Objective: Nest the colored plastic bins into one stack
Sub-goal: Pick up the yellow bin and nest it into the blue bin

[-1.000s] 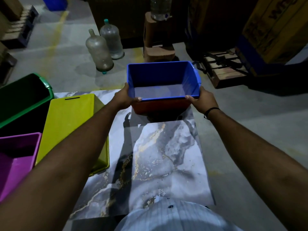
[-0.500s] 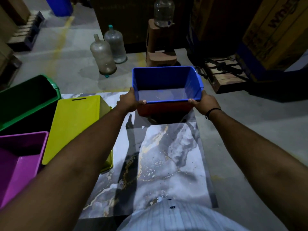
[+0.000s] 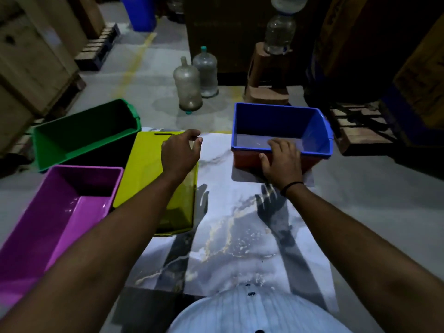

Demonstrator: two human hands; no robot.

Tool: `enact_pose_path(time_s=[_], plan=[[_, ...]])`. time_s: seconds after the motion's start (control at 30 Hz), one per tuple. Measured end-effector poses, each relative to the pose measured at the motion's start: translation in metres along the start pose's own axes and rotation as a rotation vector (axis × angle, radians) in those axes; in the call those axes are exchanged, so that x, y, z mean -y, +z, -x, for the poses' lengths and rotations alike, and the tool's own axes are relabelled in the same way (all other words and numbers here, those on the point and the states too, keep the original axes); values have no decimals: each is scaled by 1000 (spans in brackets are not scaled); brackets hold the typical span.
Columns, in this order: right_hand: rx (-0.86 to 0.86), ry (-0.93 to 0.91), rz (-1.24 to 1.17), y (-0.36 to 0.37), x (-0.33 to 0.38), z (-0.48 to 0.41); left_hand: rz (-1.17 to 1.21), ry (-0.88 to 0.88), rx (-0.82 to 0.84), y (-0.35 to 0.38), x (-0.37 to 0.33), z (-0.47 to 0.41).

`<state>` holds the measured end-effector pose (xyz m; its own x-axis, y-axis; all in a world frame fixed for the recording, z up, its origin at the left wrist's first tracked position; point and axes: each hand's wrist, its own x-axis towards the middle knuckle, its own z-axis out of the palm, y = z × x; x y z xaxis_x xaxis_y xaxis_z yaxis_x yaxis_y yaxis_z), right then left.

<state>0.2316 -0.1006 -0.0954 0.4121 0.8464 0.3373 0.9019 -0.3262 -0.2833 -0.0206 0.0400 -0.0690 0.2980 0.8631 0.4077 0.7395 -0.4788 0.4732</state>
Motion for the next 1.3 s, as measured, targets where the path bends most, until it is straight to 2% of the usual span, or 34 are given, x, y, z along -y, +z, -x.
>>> enact_pose_path(time_s=[0.13,0.37,0.53,0.67,0.83,1.07,1.3], plan=[[31,-126,-57,20,53,2,-50,-81,-37,-31,39,12],[145,-257,-164,49,129,14,-85,-229,10,-71,99,40],[293,-259,-209,61,169,26,-181,-333,193,-83,119,47],[457,-206,-304,69,193,35,-358,-345,390,-80,134,50],[531,-109,-363,75,205,43,-400,-304,440,-81,137,47],[492,-23,-279,69,185,41,-375,-309,524,-83,113,47],[360,192,-8,53,151,41,-223,-163,665,-60,66,71]])
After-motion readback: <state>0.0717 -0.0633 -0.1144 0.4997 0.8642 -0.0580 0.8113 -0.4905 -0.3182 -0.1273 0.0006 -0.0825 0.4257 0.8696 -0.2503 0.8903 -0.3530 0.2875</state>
